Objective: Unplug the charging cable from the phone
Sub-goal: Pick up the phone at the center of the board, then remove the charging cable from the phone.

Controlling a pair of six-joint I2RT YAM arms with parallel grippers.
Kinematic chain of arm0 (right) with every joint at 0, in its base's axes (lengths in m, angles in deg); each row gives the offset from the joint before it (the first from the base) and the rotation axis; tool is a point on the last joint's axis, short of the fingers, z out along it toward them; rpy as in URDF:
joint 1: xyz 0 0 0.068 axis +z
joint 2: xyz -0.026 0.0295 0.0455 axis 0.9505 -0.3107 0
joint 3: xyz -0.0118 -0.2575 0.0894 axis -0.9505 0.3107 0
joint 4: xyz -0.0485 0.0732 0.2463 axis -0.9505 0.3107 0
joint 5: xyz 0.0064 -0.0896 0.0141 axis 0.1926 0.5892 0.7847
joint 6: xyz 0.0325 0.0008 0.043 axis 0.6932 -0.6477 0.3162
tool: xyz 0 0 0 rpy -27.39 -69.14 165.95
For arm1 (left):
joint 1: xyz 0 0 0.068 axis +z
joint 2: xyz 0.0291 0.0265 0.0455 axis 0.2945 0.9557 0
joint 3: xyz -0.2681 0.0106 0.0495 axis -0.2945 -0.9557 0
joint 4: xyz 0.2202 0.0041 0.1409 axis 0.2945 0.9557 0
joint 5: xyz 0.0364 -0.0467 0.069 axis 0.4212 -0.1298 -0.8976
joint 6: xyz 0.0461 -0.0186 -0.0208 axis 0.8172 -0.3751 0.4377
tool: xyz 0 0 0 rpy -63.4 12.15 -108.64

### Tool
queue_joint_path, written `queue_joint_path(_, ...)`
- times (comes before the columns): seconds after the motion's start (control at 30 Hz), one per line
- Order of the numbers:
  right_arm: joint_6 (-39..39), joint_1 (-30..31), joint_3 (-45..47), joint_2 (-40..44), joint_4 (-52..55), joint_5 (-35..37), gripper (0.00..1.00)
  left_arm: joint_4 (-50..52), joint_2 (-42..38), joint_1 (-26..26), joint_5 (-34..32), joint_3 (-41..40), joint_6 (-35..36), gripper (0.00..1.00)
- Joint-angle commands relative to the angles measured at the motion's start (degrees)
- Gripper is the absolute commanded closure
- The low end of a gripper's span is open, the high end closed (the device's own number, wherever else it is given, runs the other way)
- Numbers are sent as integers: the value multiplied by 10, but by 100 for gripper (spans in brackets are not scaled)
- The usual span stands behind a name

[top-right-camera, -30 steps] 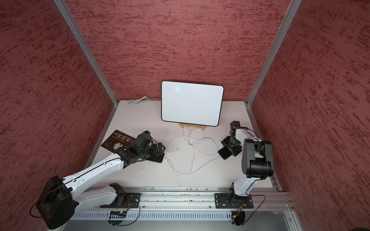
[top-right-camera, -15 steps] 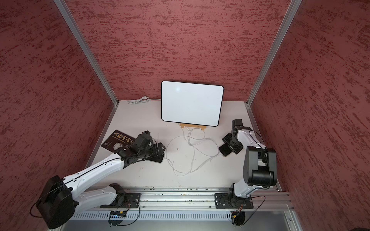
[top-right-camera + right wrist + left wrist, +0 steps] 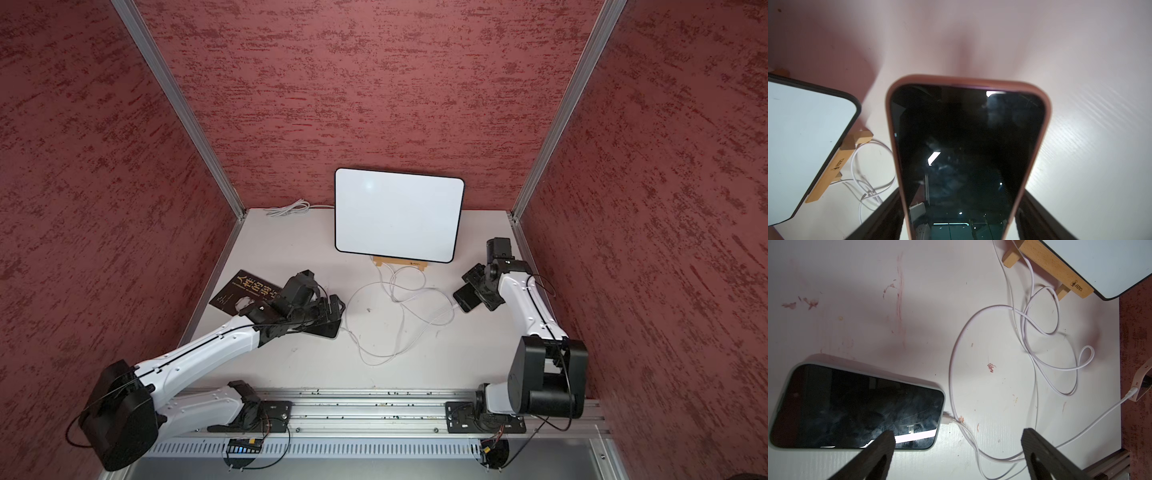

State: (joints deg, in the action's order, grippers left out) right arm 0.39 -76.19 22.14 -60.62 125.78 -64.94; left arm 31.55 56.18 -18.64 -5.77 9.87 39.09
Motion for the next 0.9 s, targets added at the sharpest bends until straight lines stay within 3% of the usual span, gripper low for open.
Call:
queue_joint_path(0.0,3,22,-37,19,10,-7,60,-15,2,-5,8,22,2,0)
queue_joint_path(0.57,41,172,-156,10,31,58,61,-46,-27,-9,50,54,27,0)
queue_joint_path(0.87,44,235,-181,7,27,83,63,-134,-42,-12,128,38,27,5)
